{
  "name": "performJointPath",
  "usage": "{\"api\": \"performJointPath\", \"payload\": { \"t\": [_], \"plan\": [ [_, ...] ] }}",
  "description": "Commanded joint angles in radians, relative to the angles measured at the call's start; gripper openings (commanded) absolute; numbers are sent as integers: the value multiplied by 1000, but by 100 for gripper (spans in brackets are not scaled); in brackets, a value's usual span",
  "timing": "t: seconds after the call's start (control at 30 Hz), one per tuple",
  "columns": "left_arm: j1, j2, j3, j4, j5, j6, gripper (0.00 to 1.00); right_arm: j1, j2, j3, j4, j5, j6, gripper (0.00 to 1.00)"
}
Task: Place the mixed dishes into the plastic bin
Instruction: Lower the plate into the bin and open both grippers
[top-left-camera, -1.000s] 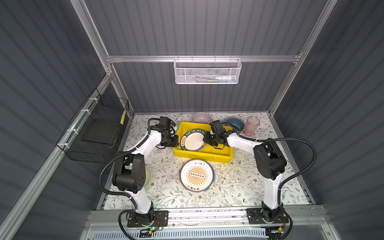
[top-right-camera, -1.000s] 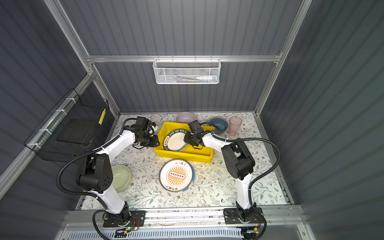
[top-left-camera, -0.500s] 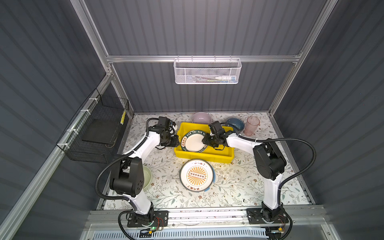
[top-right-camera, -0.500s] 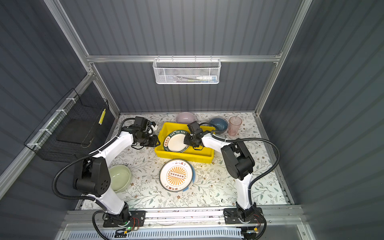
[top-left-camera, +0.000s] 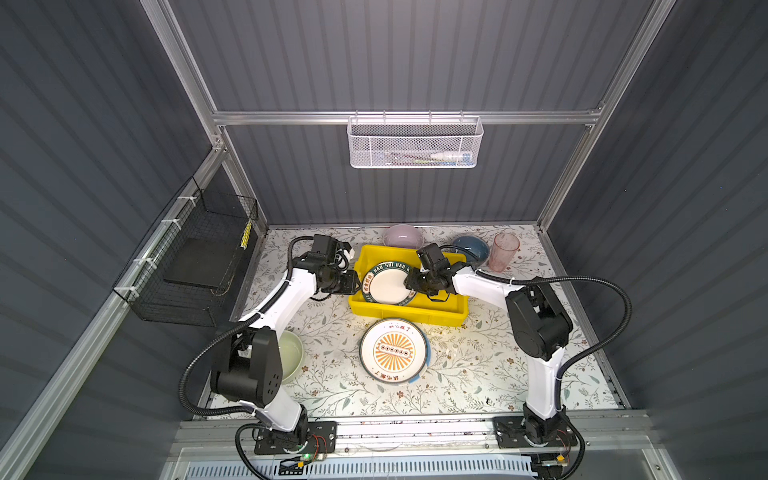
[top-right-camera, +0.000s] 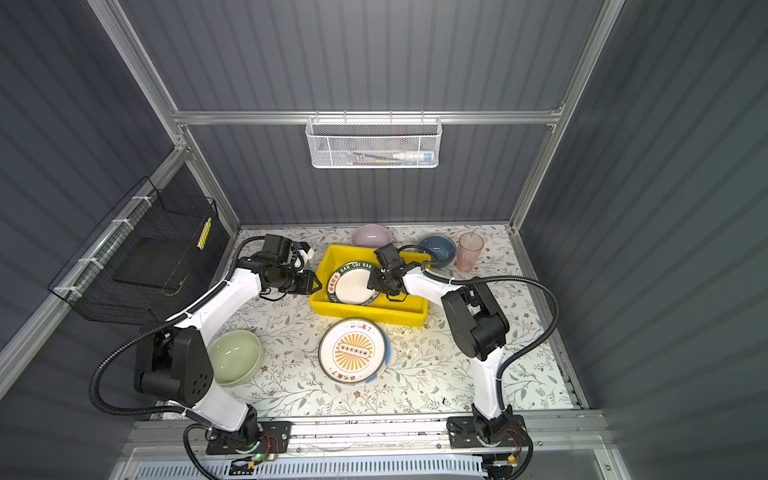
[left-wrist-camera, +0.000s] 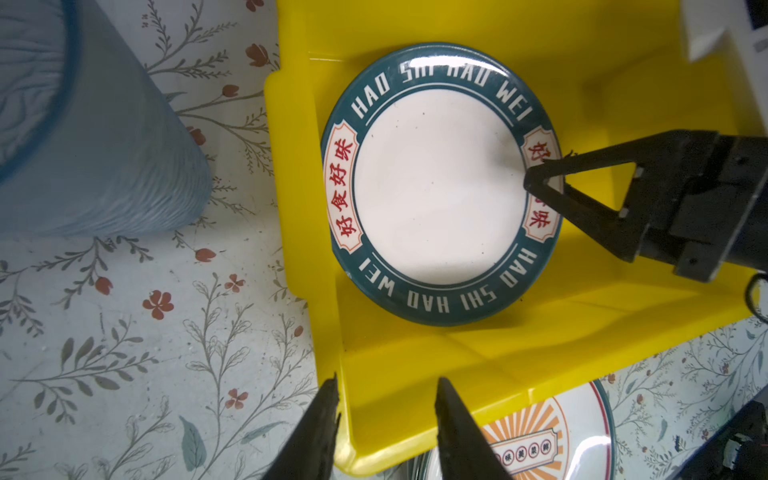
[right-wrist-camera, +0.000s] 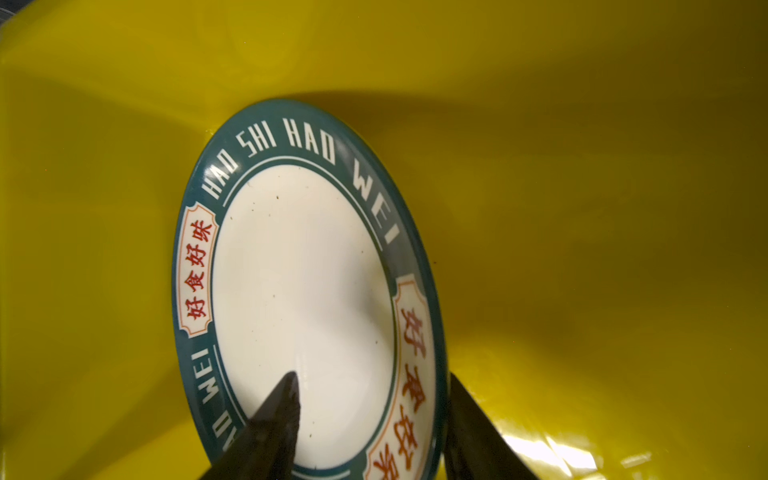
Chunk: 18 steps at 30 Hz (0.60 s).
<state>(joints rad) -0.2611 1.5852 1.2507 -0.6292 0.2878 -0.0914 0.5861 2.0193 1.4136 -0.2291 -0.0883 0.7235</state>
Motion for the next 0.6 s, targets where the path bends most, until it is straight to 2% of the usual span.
{"api": "performJointPath", "payload": {
  "t": [0.0, 0.33, 0.57],
  "plan": [
    [-4, -65, -24, -35, 81, -9, 44, 5, 12, -8, -32, 25, -20, 56],
    [-4, -195, -90, -106, 112, -58, 48, 5, -29, -60, -21, 44, -32, 59],
    [-4, -291, -173, -118, 118, -114, 50, 5, -153, -98, -55, 60, -100, 66]
  ]
}}
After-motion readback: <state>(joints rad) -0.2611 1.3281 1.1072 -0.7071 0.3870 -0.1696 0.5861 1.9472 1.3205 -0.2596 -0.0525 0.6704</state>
